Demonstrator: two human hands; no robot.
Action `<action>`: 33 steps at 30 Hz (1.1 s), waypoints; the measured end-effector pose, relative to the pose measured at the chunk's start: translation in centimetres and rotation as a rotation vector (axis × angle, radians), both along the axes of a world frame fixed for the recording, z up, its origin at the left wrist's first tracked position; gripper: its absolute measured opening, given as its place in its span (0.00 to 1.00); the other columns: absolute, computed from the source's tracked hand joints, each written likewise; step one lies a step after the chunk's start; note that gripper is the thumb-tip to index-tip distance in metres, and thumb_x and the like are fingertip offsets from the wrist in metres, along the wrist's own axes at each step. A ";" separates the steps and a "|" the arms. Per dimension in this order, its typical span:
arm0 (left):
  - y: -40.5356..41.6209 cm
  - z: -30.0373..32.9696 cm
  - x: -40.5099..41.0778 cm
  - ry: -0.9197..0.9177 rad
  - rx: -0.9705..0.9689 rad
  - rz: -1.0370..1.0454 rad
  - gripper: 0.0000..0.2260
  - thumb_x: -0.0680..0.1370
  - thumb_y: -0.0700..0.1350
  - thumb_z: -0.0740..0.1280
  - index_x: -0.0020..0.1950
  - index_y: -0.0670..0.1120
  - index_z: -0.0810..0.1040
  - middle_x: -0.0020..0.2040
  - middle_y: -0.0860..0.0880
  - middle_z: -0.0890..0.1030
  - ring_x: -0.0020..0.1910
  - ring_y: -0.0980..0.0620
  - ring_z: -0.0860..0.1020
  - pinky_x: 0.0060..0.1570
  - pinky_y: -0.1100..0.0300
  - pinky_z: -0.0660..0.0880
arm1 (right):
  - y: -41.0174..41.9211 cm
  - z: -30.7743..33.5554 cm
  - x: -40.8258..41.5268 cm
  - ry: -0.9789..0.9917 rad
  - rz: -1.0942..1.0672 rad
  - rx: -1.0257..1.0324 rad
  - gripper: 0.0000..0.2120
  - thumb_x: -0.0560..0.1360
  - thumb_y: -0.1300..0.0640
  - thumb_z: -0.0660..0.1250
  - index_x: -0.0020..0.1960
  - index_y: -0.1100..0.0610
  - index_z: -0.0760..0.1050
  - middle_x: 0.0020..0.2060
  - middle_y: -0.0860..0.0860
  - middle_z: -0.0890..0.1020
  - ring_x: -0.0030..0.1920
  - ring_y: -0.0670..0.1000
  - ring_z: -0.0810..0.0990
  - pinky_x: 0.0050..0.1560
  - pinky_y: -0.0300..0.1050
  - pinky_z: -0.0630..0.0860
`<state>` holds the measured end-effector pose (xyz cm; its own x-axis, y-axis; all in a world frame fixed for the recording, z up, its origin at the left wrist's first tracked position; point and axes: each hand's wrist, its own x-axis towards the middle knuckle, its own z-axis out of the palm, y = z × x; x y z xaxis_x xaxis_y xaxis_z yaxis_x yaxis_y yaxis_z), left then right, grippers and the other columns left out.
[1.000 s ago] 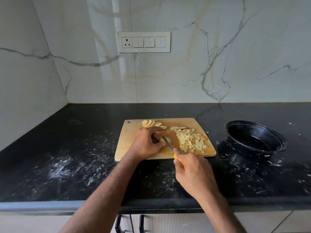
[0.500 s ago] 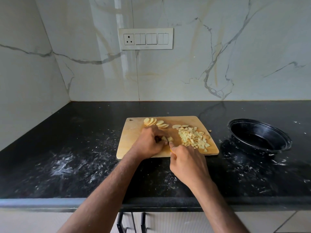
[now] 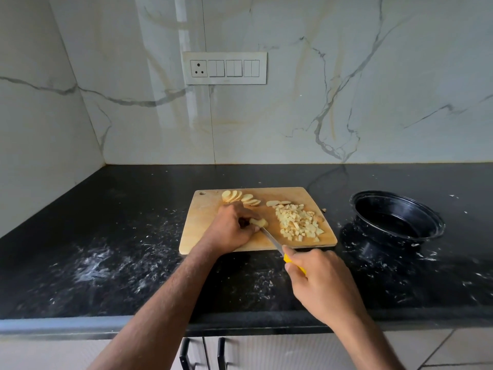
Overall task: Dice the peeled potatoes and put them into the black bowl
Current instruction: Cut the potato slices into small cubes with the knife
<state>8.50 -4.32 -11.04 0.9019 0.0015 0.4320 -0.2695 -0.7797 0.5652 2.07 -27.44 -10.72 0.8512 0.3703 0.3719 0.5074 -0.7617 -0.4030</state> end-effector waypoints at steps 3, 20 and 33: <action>-0.2 0.5 -0.4 0.030 -0.085 0.038 0.17 0.71 0.43 0.78 0.60 0.49 0.84 0.41 0.57 0.80 0.40 0.59 0.77 0.39 0.74 0.71 | -0.3 0.0 0.2 -0.020 -0.040 0.165 0.15 0.77 0.51 0.68 0.63 0.46 0.80 0.39 0.46 0.86 0.33 0.48 0.79 0.33 0.47 0.78; -0.1 0.9 -0.7 0.010 -0.127 0.090 0.17 0.68 0.41 0.78 0.57 0.48 0.84 0.39 0.54 0.84 0.39 0.58 0.81 0.43 0.68 0.78 | 3.4 -0.2 1.4 -0.065 -0.003 0.106 0.15 0.80 0.52 0.65 0.65 0.49 0.79 0.42 0.46 0.87 0.29 0.45 0.76 0.30 0.37 0.74; 0.1 0.8 -0.5 0.032 -0.061 0.078 0.20 0.71 0.42 0.78 0.63 0.46 0.82 0.41 0.55 0.84 0.40 0.61 0.80 0.43 0.71 0.76 | 3.5 0.4 2.4 0.040 0.041 0.047 0.15 0.80 0.52 0.65 0.66 0.50 0.79 0.46 0.45 0.86 0.25 0.45 0.72 0.23 0.34 0.65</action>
